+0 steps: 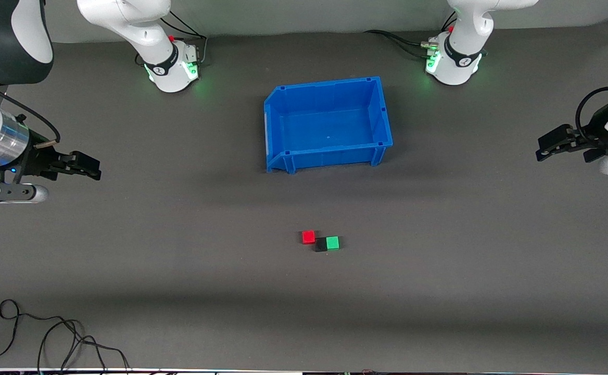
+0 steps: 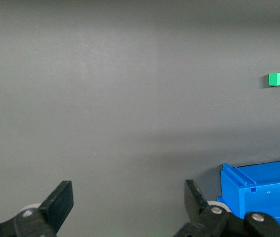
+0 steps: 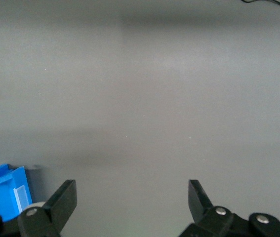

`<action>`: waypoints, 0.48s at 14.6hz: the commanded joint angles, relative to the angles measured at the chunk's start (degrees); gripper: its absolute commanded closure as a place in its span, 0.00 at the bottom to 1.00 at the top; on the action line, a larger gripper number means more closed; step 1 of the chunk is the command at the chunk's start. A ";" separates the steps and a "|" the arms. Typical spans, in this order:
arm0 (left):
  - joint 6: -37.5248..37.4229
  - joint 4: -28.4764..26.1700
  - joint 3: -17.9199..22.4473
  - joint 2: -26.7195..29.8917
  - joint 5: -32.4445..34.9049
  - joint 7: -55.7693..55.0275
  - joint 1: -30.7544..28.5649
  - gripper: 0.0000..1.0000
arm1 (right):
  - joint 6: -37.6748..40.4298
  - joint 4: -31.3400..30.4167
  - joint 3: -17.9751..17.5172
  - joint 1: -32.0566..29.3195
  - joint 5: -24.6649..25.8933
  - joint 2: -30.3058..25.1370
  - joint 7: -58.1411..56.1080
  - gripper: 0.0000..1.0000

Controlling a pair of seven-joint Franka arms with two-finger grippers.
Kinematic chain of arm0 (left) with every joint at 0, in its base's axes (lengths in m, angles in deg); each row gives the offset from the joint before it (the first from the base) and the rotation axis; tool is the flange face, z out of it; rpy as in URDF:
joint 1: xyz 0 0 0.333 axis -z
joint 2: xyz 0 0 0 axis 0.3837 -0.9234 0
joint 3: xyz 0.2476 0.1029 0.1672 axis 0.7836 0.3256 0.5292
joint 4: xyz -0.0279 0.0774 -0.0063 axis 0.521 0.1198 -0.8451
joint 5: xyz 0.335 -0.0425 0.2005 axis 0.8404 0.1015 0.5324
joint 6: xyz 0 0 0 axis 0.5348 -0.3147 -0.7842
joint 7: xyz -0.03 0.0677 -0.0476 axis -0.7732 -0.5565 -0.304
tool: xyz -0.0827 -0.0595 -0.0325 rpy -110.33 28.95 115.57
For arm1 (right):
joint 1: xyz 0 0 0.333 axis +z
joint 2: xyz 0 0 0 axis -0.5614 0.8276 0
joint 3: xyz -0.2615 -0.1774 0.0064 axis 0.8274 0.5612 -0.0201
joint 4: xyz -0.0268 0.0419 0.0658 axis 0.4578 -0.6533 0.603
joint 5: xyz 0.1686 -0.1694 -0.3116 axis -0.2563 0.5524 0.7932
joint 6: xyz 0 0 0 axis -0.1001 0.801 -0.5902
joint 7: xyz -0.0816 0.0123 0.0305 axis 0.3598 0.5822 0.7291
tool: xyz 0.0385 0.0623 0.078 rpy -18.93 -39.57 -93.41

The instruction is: Attach green and red cubes to black cube

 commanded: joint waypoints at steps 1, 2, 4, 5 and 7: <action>-1.41 -0.60 -0.17 1.79 0.91 0.88 -0.04 0.00 | -3.78 -7.43 -2.20 -2.34 0.01 -5.80 -1.24 0.00; -1.41 -0.60 -0.17 1.71 0.91 0.88 0.04 0.00 | -3.78 -7.44 -2.63 -2.43 0.01 -5.80 -1.24 0.00; -1.59 -0.60 -0.17 1.70 0.91 0.96 0.13 0.00 | -3.52 -7.26 -2.64 -1.73 0.10 -5.72 -1.06 0.00; -1.85 -0.51 -0.17 1.62 0.91 0.97 0.13 0.00 | -3.52 -6.65 -2.29 -1.20 0.10 -4.93 -1.15 0.00; -2.11 -0.51 -0.26 1.62 2.30 0.97 0.22 0.00 | -3.52 -6.64 -2.20 -1.11 0.10 -4.92 -0.89 0.00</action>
